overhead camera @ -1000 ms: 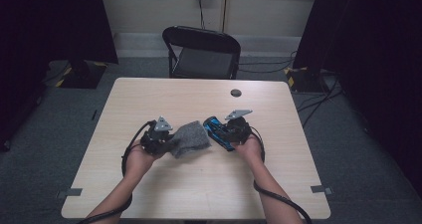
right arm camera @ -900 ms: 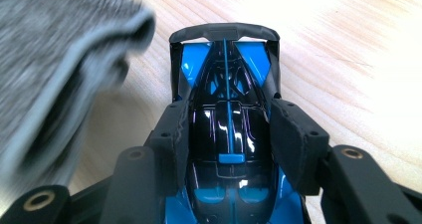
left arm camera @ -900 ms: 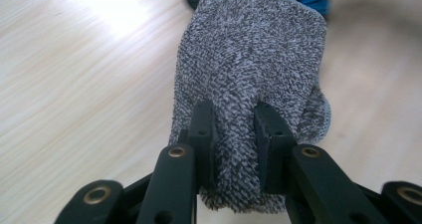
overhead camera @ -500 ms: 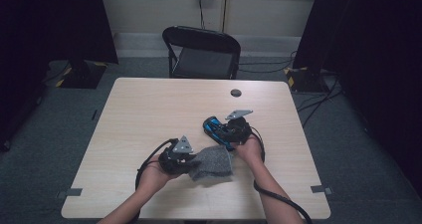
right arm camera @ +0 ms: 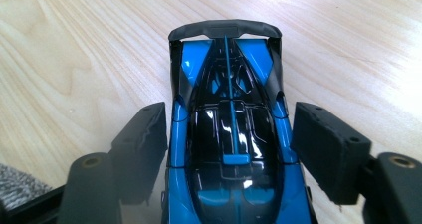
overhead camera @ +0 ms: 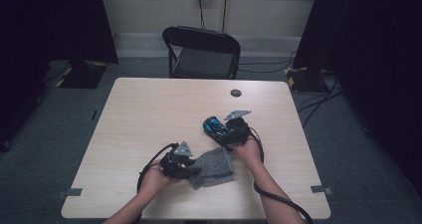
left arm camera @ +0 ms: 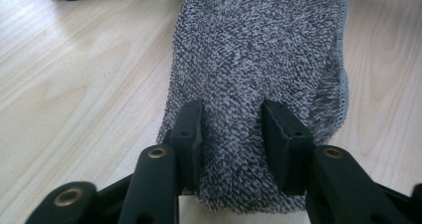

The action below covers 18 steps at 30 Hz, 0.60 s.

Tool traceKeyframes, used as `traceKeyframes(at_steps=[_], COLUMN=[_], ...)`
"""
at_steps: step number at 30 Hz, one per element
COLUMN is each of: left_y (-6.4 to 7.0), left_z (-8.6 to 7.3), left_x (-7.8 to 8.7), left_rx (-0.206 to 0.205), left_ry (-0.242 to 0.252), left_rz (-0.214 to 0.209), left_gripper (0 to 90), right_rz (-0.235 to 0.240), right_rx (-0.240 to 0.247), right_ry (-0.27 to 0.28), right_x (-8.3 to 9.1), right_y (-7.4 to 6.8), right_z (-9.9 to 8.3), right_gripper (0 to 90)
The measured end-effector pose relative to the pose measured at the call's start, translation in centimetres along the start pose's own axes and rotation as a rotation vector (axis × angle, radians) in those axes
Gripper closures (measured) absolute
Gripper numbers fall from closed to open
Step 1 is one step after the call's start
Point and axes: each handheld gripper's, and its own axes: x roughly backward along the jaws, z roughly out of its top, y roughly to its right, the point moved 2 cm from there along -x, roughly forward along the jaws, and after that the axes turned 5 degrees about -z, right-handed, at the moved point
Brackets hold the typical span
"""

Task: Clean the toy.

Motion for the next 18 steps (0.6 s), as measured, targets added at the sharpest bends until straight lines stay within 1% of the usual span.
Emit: traceKeyframes(at_steps=[3,4,7,8,10,11,13,14,16,18], left_y=[0.1,0.2,0.2,0.2,0.1,0.1,0.0,-0.1,-0.1,-0.1], left_z=[0.0,0.0,0.1,0.1,0.2,0.3,0.3,0.4,0.4,0.5], left_x=[0.0,0.0,0.2,0.3,0.4,0.4,0.5,0.6,0.5,0.5], left_rx=[-0.007,-0.007,-0.002,0.0,0.002,0.005,0.013,0.016,0.017,0.016], left_ry=[-0.002,-0.001,0.008,0.003,0.005,0.007,0.007,0.007,0.006,0.006], left_rz=[0.001,0.001,0.006,0.003,0.014,0.017,0.017,0.02,0.02,0.029], left_gripper=[57.9,56.6,55.4,55.5,57.4,57.4,57.2,57.1,56.8,56.5], right_rz=[0.023,0.024,0.059,0.078,0.112,0.126,0.167,0.18,0.217,0.253], right_rx=[-0.007,0.0,0.019,0.019,0.028,0.031,0.035,0.042,0.069,0.099], right_ry=[0.016,0.025,0.073,0.086,0.118,0.125,0.146,0.153,0.163,0.164], right_x=[0.7,0.9,2.5,3.1,4.4,4.8,6.0,6.4,7.2,7.6], right_y=[0.1,0.1,-0.1,-0.1,-0.3,-0.4,-0.8,-1.1,-1.8,-2.6], right_z=[0.0,0.0,0.0,0.0,-0.2,-0.3,-0.6,-0.7,-1.3,-1.9], right_gripper=[29.0,29.1,30.0,31.0,35.4,37.6,38.2,39.3,39.8,40.4])
